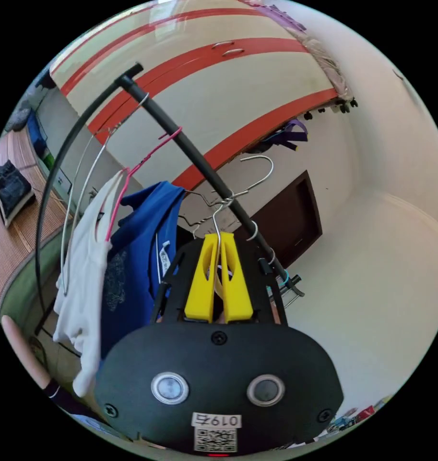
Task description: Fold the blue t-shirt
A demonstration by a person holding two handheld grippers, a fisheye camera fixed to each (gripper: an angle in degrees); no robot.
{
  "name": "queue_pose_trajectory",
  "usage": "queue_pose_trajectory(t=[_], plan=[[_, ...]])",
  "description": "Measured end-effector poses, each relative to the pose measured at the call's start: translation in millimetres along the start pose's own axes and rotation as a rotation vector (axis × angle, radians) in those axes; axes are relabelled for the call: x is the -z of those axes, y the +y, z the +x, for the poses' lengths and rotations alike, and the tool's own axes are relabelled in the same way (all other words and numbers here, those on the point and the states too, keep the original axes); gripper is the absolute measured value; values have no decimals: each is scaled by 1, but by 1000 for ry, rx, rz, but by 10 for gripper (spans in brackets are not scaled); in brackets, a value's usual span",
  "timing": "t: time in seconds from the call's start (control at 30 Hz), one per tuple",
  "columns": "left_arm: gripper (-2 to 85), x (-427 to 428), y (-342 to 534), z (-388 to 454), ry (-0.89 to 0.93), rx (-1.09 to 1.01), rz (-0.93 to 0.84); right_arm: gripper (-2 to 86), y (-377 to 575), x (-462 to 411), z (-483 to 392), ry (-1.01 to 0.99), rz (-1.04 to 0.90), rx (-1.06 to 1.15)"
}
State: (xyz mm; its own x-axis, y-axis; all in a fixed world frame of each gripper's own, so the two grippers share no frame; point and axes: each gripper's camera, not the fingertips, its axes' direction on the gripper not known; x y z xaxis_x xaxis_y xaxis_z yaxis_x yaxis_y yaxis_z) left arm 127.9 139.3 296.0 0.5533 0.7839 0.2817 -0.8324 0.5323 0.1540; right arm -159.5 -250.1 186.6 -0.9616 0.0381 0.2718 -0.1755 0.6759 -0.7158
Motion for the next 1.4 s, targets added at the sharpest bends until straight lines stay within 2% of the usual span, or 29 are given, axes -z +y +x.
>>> queue_pose_trajectory(t=[0.13,0.2,0.3,0.53,0.6,0.73,0.9,1.1,1.17,1.27,1.4], plan=[[7,8,-2,-12,5,-2,12,-10,21,89,73,7,34,18],[7,13,-1,-18,6,1,21,-10,35,137,99,76,68,38],[6,21,-1,-35,15,30,39,-10,59,223,133,296,146,57],[7,51,10,-104,189,213,131,-10,101,455,225,509,491,-39],[7,60,14,-118,193,229,158,-10,111,510,255,496,591,-80],[7,77,19,-146,151,251,188,-10,124,607,307,224,823,-62],[8,97,35,-209,92,376,220,-10,108,640,273,-78,1028,56],[9,136,87,-320,-39,658,245,-10,59,622,169,-565,1251,23],[10,157,111,-360,-214,756,189,-10,46,608,107,-816,1316,10],[10,178,151,-410,-465,929,30,-10,29,601,7,-1051,1277,22],[12,200,197,-447,-573,1042,-37,-10,19,609,-110,-1192,1247,85]])
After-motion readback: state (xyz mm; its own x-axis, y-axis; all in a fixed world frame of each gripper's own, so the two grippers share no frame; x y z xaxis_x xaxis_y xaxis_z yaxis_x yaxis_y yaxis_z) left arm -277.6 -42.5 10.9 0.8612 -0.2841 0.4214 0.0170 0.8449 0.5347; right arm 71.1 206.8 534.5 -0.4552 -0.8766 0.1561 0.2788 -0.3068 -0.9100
